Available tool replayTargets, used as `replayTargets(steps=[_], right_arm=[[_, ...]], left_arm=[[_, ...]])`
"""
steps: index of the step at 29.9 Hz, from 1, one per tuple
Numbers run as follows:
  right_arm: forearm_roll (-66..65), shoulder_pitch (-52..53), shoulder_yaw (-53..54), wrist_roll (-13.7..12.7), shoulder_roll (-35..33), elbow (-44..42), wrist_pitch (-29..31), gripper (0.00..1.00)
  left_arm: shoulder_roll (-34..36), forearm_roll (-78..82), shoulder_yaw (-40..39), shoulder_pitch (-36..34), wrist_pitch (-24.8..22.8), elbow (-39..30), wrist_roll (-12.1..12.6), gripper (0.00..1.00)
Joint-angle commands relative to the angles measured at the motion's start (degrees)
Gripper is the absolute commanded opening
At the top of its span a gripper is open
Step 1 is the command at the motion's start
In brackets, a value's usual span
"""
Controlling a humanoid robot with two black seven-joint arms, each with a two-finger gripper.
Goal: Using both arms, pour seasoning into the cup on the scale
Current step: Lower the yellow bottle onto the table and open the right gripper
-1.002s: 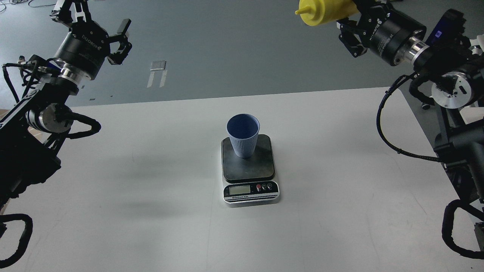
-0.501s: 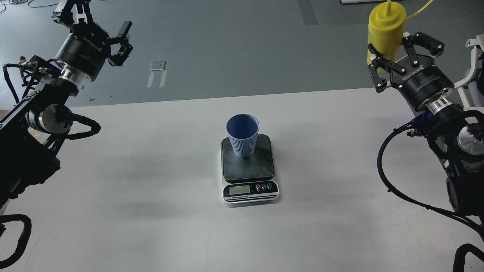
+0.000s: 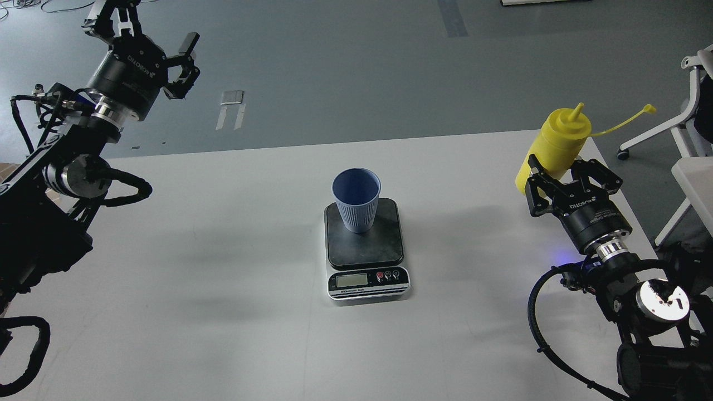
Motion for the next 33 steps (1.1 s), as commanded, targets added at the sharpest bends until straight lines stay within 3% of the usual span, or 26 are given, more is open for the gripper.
replayTargets(steps=[1,11,23,25,33], right_arm=[[0.25,-1.49,-0.37,0.06,0.0,-0.02,0.34,0.16],[1.48,-2.55,-1.08,0.06,0.0,-0.81,0.61,0.21],[1.39,-2.55,-0.99,0.06,0.0,-1.68,0.43,0.37],[1.39,-2.55,-1.08,0.06,0.0,-2.21,0.34,0.44],[1.39,-2.55,-1.08,0.06,0.0,-4.06,0.43,0.51]], left_arm=[[-0.12,0.0,0.02,0.1,0.0,0.01,0.0,0.98],[-0.38,0.0,0.02,-0.08,0.0,0.01,0.0,0.98],[-0.12,0.0,0.02,-0.25,0.0,0.01,0.0,0.98],[-0.03,0.0,0.02,-0.25,0.0,0.01,0.0,0.98],[0.14,0.0,0.02,-0.34,0.0,0.01,0.0,0.98]])
